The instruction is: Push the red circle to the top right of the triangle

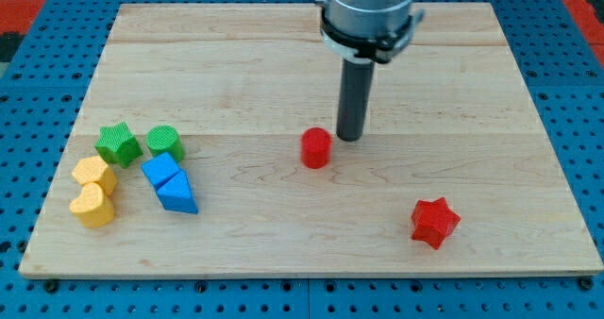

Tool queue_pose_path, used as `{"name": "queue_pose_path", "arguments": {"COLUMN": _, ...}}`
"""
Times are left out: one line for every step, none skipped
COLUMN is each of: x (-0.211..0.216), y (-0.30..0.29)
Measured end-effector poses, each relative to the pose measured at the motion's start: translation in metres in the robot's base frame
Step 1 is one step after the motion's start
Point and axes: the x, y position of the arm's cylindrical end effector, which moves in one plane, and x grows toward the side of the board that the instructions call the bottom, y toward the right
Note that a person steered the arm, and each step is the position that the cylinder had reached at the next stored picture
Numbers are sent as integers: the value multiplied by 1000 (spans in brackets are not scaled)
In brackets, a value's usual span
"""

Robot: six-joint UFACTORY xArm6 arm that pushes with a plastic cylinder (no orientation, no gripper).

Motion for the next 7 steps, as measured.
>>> {"name": "queue_pose_path", "arguments": {"x": -2, "y": -3}}
{"name": "queue_pose_path", "arguments": {"x": 18, "y": -64}}
{"name": "queue_pose_path", "arguments": {"x": 18, "y": -130}}
{"name": "queue_pose_path", "arguments": {"x": 2, "y": -73}}
{"name": "queue_pose_path", "arguments": {"x": 24, "y": -65}}
{"name": "queue_pose_path", "arguments": {"x": 53, "y": -113}}
{"name": "queue_pose_path", "arguments": {"x": 53, "y": -85}}
